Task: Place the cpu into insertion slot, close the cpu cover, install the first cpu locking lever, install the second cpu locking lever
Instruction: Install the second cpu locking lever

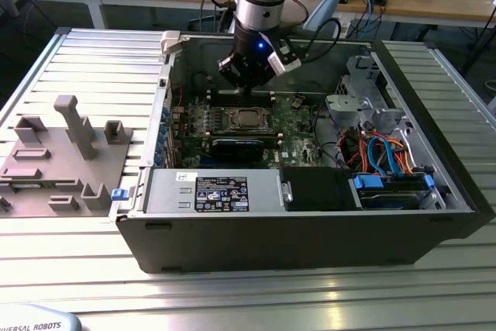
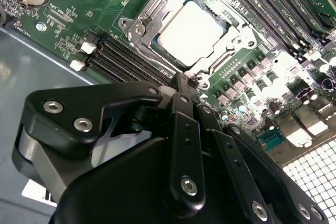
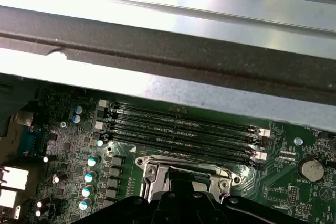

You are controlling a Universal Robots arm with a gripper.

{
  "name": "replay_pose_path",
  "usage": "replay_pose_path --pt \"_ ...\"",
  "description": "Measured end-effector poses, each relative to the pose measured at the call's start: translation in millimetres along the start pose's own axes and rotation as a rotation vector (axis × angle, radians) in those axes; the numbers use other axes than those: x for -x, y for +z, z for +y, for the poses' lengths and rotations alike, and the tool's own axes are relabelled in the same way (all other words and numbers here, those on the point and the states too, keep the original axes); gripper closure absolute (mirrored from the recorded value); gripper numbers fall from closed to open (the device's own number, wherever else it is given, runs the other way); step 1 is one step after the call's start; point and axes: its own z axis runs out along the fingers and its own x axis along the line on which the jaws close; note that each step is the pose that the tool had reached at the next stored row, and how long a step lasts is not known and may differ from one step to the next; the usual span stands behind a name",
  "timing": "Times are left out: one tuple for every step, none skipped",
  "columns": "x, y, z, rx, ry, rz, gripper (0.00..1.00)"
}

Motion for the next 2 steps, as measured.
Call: replay_pose_path --pt "0.0 0.0 0.0 0.0000 0.000 0.0000 0.89" --pt "0.0 0.0 0.0 -0.0001 0.000 0.0001 0.89"
